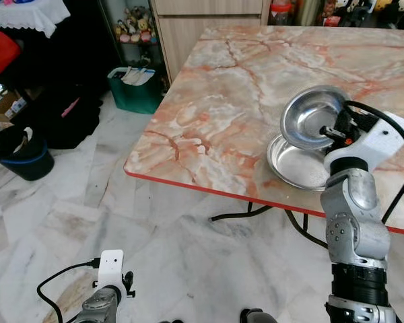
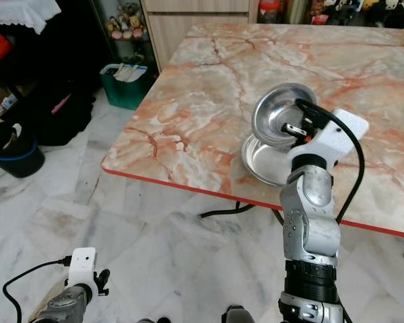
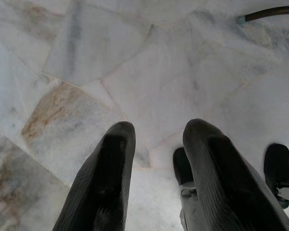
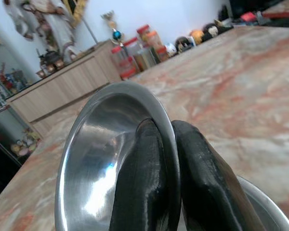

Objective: Setting the table

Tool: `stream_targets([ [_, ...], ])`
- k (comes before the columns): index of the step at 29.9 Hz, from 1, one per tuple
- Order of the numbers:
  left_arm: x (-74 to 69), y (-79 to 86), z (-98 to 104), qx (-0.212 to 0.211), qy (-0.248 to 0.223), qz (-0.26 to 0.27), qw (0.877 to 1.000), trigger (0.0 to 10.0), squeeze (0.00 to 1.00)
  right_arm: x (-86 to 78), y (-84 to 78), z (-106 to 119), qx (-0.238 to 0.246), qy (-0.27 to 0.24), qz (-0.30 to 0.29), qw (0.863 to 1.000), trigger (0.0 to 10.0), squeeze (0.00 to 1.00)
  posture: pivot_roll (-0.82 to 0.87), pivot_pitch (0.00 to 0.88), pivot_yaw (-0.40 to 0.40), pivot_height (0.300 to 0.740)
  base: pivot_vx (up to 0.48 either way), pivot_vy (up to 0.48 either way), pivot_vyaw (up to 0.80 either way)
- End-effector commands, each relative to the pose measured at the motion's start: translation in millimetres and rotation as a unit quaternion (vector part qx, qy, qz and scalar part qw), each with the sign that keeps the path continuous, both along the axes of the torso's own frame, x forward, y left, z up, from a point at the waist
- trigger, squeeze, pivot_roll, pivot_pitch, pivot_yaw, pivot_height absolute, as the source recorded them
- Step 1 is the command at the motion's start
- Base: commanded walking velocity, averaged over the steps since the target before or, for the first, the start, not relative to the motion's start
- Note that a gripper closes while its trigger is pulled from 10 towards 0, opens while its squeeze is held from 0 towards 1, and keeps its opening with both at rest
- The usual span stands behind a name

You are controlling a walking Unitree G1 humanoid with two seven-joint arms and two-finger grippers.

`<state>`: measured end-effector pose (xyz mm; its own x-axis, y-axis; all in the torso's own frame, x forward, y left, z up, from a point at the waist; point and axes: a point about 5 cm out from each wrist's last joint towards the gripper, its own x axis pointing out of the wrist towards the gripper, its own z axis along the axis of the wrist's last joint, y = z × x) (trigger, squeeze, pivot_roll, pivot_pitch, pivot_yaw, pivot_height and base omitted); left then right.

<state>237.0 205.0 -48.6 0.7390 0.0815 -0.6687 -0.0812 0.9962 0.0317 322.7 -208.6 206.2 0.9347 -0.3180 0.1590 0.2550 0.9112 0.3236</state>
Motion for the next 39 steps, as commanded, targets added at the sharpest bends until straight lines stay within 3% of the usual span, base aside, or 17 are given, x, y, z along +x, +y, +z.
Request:
stream_targets([
  [1,-6.9,8.6,-3,0.008,0.010,0.006,1.000,10.0,0.00,-5.8,3.6,1,0.018,0.003,-0.002,1.000,10.0,0.00,-0.15,0.146,0.093,0.740,0.000,0.000,0.00],
  [6,-6.4,7.3,-3,0.007,0.011,0.005,1.000,10.0,0.00,-16.2,9.4,-13,0.066,0.033,-0.005,0.997,10.0,0.00,-0.15,0.151,0.093,0.740,0.000,0.000,0.00],
  [30,-1.5,3.6,-1,0.004,0.005,0.004,1.000,10.0,0.00,-39.3,7.4,-26,0.071,0.064,-0.038,0.995,10.0,0.00,-0.15,0.165,0.095,0.740,0.000,0.000,0.00],
  [34,-0.3,3.2,0,0.005,0.003,0.003,1.000,10.0,0.00,-41.9,1.1,-40,0.068,0.086,-0.054,0.993,10.0,0.00,-0.15,0.169,0.096,0.740,0.000,0.000,0.00],
  [39,-0.4,3.8,0,0.005,0.002,0.003,1.000,10.0,0.00,-40.4,-4.0,-41,0.078,0.087,-0.064,0.991,10.0,0.00,-0.15,0.170,0.098,0.740,0.000,0.000,0.00],
])
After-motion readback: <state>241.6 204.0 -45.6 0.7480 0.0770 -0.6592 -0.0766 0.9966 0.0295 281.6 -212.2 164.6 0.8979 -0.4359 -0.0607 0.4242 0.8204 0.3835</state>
